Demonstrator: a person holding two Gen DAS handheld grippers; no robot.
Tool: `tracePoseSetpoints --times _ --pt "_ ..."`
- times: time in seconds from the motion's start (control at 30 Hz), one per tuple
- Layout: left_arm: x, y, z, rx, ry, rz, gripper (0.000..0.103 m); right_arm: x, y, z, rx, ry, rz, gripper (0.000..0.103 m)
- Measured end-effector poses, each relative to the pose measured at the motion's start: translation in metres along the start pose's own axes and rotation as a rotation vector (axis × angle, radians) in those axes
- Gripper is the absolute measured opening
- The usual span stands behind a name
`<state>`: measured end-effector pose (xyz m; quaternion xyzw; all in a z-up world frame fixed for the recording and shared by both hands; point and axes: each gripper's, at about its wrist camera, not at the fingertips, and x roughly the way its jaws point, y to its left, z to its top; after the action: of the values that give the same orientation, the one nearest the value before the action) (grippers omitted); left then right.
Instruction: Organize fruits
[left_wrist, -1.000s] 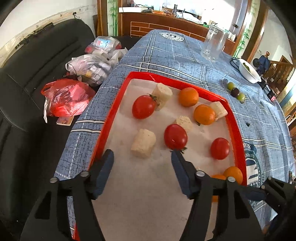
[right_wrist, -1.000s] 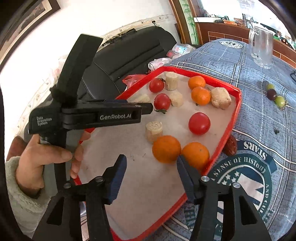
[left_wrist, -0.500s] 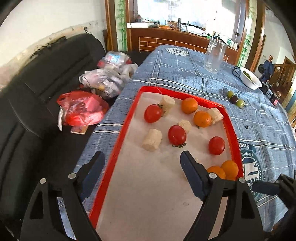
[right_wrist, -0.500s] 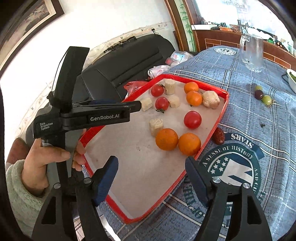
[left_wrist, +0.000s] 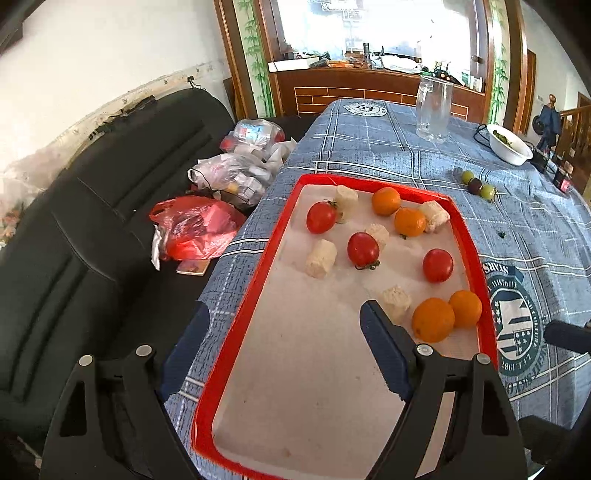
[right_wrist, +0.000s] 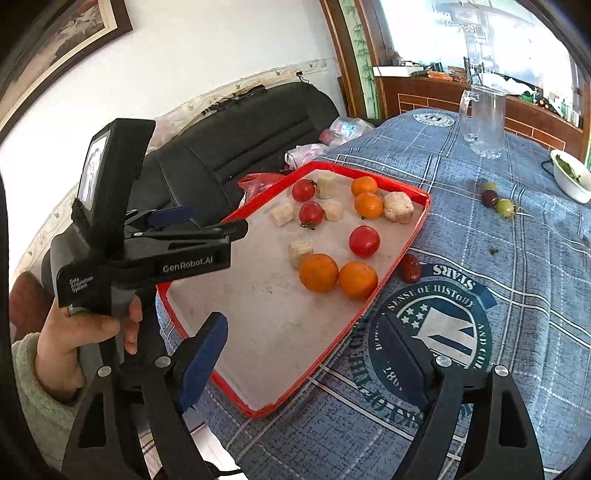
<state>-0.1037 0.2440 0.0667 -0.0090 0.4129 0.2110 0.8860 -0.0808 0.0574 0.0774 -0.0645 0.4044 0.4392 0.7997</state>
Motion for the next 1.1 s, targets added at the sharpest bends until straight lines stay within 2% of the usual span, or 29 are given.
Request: tracePoseSetpoints --times 0.17,0.67,1.1 --pt "-0.017 -0.010 -0.005 0.032 -0.039 0.091 0.084 -0.012 0.002 -0.004 -0.015 -0.026 -0.023 0.087" --pt "-0.048 -0.010 -0.015 -0.019 -0.076 0.040 0.084 -0.040 -0.005 -0.011 0.049 -0.053 -0.032 0.088" --pt "-0.060 -0.012 -0.023 -0.037 -0.089 0.024 0.084 -0.053 0.005 -0.013 0.037 -0.070 -0.053 0.088"
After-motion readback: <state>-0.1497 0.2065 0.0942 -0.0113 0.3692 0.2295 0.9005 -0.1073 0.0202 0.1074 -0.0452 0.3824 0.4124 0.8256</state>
